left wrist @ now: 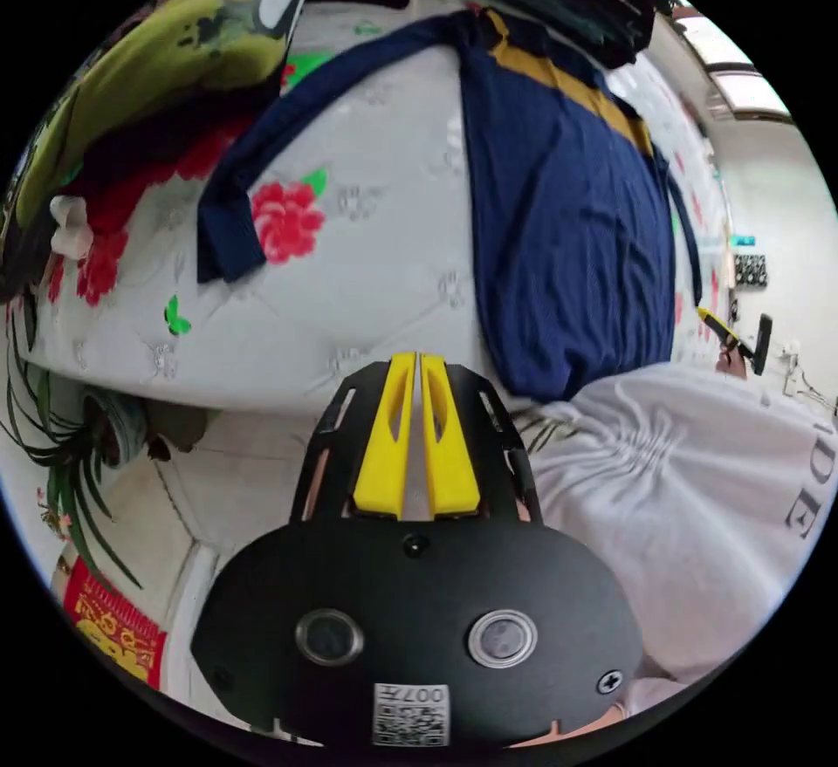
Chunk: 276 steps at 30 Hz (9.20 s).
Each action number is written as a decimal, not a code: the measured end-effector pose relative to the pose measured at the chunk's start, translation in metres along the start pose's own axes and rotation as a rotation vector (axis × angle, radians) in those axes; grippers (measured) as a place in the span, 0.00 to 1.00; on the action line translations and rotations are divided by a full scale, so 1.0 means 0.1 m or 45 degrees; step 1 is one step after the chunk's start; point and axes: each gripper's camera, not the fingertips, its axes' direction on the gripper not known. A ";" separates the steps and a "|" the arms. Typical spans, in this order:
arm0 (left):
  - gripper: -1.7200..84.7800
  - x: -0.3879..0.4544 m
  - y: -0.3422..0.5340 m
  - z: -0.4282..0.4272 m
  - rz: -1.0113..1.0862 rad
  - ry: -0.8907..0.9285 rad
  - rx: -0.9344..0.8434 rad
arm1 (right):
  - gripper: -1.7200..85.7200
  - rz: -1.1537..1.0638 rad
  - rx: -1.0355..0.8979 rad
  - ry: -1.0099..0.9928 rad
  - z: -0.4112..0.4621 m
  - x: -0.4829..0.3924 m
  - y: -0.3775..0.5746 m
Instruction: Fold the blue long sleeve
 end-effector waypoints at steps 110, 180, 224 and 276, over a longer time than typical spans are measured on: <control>0.12 0.08 -1.01 -0.28 -0.111 0.048 0.267 | 0.09 -0.189 0.036 0.116 0.39 -0.71 -1.55; 0.01 2.13 -0.36 -1.42 0.737 0.066 0.512 | 0.03 -0.409 0.298 -0.298 -0.59 -3.00 -0.89; 0.10 1.41 -0.85 -0.09 0.037 -0.403 0.172 | 0.08 -0.186 -0.050 0.385 0.40 -1.86 -0.67; 0.13 -0.91 -0.85 -1.21 -0.432 -0.321 0.479 | 0.03 0.078 0.210 0.160 -0.23 -2.09 -0.35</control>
